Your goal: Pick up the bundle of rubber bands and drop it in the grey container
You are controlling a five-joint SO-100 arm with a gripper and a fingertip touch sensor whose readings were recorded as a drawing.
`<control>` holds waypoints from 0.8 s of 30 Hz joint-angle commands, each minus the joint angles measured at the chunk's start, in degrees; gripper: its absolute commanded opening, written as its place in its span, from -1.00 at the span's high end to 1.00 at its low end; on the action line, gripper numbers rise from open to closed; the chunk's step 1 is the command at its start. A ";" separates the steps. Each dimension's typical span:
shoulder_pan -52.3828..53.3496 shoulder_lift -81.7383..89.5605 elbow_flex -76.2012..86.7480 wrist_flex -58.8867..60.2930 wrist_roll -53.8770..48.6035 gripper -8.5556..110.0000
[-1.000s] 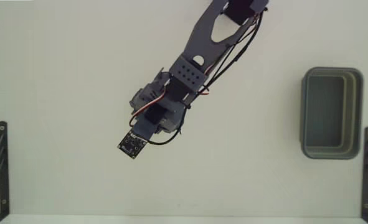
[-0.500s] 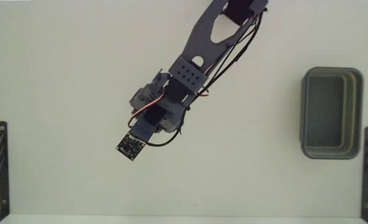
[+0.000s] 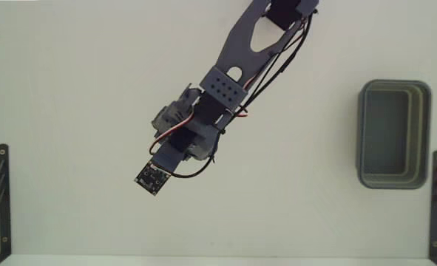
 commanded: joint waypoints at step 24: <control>1.26 0.94 -17.84 13.51 0.09 0.07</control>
